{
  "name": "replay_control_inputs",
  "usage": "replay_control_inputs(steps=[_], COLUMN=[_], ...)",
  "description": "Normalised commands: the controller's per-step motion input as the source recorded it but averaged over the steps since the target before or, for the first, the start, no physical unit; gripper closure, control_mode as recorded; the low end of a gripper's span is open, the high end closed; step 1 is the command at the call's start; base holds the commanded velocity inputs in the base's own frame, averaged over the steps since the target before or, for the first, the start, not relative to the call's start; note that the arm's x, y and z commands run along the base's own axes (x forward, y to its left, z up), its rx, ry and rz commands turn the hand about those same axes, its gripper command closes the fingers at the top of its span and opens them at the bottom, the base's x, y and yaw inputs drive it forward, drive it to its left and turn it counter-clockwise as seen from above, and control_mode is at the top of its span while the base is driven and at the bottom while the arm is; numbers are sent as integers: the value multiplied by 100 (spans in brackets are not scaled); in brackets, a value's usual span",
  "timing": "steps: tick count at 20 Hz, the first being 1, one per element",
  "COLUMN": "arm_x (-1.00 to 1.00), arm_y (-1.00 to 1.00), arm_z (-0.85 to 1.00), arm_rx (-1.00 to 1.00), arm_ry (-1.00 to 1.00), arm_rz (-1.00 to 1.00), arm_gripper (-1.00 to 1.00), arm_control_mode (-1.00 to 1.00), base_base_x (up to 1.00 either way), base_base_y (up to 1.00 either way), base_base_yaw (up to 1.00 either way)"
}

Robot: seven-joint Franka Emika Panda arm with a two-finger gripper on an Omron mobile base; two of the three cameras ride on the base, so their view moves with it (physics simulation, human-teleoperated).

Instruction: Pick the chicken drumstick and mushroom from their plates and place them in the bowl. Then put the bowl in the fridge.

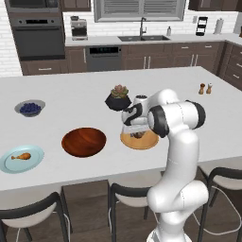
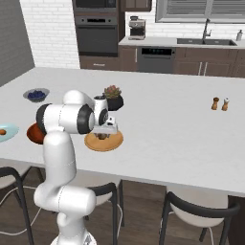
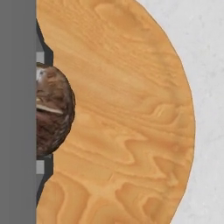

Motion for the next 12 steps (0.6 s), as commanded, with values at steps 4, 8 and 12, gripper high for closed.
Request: replay_control_inputs(steps=[4,8,12], arm_x=[-58,-85,-87], arm_y=[-3,-4,-11], arm_z=[25,73,92], arm_rx=[0,0,0], arm_ry=[-12,-10,-3], arm_rz=[0,-5,-8], arm_gripper=[100,100,100], arm_control_mode=[-100,-100,-100], base_base_x=[0,0,0], base_base_y=[0,0,0], base_base_yaw=[0,0,0])
